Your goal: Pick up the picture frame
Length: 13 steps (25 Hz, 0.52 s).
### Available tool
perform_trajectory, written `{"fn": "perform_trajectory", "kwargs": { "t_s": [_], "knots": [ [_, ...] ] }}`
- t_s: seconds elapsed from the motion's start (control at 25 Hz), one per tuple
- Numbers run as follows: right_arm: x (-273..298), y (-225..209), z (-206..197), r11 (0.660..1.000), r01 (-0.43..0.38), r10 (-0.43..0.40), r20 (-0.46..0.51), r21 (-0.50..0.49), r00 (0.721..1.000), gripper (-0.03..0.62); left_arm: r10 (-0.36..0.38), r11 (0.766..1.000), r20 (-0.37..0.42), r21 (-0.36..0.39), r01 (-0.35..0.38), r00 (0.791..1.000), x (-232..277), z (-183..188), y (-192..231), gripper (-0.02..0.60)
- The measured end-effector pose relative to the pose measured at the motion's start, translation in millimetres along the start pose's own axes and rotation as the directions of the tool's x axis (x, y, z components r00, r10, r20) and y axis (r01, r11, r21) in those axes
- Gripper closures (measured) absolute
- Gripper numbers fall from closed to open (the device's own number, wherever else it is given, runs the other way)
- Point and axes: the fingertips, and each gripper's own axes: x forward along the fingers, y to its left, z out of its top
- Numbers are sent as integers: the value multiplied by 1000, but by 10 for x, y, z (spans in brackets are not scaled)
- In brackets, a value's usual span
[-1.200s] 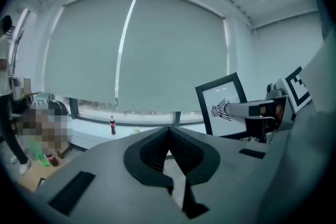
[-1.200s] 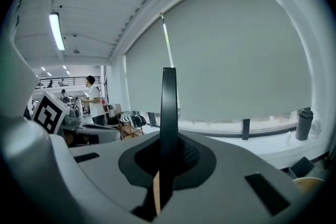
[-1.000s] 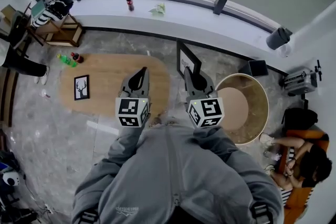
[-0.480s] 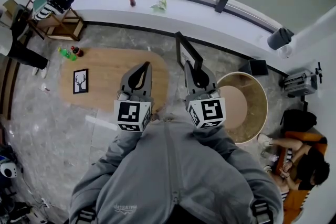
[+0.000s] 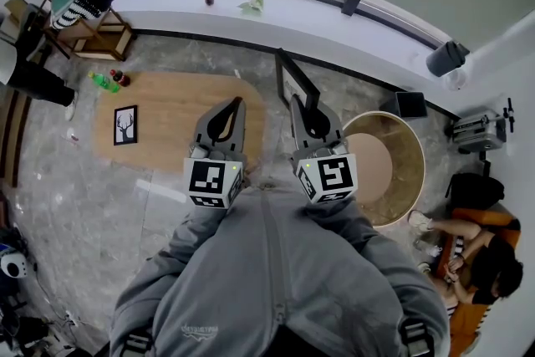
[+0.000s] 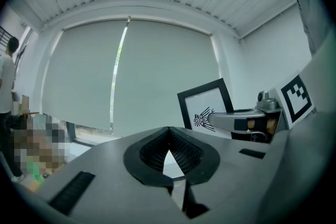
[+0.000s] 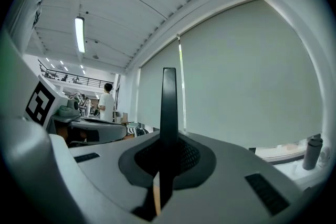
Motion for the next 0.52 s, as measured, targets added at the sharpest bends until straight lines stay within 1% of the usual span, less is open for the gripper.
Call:
{"fn": "perform_trajectory", "kwargs": {
  "t_s": [0.2,0.52],
  "knots": [
    [-8,-122,-29,1000,1,-1,0,7,1000,557,-4,1000,7,0,4,1000,104,9,-93,565],
    [-76,-195,-76,1000,-10,9,3,10,1000,557,-12,1000,14,-2,12,1000,148,-25,-251,565]
  ]
}}
